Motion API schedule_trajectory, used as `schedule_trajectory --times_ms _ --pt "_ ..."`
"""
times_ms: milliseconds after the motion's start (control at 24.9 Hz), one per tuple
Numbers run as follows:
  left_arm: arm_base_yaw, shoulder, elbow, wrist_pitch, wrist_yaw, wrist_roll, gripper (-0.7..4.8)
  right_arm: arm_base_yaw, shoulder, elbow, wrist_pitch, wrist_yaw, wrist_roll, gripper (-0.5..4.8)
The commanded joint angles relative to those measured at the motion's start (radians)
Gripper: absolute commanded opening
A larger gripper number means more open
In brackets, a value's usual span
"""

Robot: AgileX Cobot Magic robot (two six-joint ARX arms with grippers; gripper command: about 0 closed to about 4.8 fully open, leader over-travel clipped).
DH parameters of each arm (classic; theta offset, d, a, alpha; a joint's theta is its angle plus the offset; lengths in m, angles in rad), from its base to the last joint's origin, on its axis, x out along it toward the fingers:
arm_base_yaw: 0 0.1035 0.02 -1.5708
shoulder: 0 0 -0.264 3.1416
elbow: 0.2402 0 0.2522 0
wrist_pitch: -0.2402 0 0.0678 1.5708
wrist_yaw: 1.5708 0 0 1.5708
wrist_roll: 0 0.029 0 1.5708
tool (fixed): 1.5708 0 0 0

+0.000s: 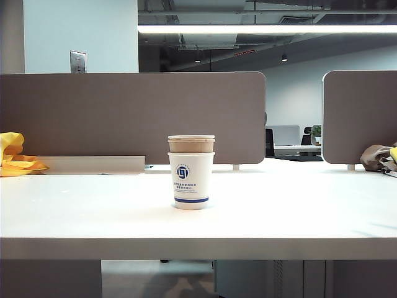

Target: Pick up all the paper cups on the table one by one and stack them together.

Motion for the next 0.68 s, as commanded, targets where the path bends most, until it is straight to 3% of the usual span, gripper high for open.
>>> schedule_trajectory --times_ms 40,241,442,522,683 --pt "-0.002 -0.050 -0.043 -0.006 -0.004 0.009 1.13 -0.001 -0.045 -0.071 0.042 -0.001 0.034 1.89" --pt "-0.002 -0.163 -0.185 -0.042 -0.023 -0.007 1.13 -0.001 -0.103 -0.184 0.060 -0.001 0.053 1.89" --pt "-0.002 -0.391 -0.389 0.005 -0.139 -0.038 1.13 -0.001 -0.259 -0.366 0.161 0.117 0.117 1.89" --pt "-0.002 -0.426 -0.428 0.021 -0.142 -0.043 1.13 -0.001 -0.278 -0.396 0.161 0.165 0.119 1.89" --pt "-0.002 -0.435 -0.519 0.064 -0.223 -0.134 1.13 -0.001 -0.283 -0.475 0.204 0.179 0.126 1.89"
